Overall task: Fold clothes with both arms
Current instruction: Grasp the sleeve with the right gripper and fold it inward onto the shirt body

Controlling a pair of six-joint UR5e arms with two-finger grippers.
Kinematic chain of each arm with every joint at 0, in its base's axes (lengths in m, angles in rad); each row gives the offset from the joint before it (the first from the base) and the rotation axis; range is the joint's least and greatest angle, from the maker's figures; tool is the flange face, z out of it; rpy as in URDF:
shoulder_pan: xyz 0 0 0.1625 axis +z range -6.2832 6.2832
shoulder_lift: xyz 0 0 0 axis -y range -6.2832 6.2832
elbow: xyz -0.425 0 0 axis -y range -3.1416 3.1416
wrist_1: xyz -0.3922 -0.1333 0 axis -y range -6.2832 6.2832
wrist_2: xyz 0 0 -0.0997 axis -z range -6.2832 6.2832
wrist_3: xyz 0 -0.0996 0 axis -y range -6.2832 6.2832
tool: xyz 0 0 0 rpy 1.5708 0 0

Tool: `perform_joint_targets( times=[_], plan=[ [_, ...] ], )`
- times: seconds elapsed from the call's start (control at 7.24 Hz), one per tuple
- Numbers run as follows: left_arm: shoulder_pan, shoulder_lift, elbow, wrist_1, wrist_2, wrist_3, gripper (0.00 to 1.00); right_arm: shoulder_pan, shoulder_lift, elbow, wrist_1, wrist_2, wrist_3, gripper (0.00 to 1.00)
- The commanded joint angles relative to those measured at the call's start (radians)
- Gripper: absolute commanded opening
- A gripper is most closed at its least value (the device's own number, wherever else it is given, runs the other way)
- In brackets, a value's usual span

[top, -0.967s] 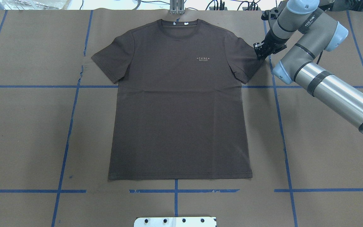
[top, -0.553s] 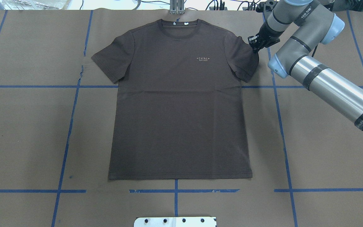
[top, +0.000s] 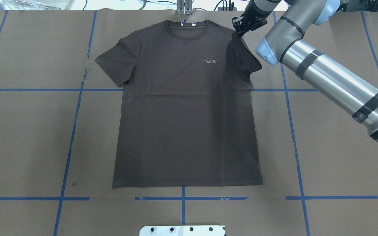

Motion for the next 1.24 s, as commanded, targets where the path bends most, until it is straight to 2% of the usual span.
perform_joint_targets(
  times=[0.0,0.14,0.28,0.55,0.83,0.97,1.11],
  plan=[
    [-0.006,-0.003,-0.001,0.001,0.0,0.0,1.0,-0.081,0.053,0.006,-0.043,-0.103,0.048,0.0],
    [-0.006,-0.008,-0.001,0.002,0.0,-0.002,1.0,-0.083,0.053,0.004,-0.04,-0.105,0.048,0.12],
    [-0.006,-0.011,-0.003,0.0,0.0,-0.002,1.0,-0.081,0.048,0.004,-0.038,-0.105,0.046,0.99],
    [-0.004,-0.032,0.005,-0.002,0.001,-0.014,1.0,-0.081,0.046,0.004,-0.038,-0.105,0.052,1.0],
    [0.023,-0.092,0.011,-0.011,0.005,-0.206,1.0,-0.075,0.048,0.018,-0.046,-0.065,0.12,1.0],
    [0.107,-0.141,0.011,-0.014,0.009,-0.394,1.0,-0.054,-0.007,0.117,-0.149,0.019,0.131,1.0],
    [0.17,-0.161,0.01,-0.106,0.026,-0.572,1.0,-0.031,-0.12,0.315,-0.288,0.068,0.12,1.0]
  ],
)
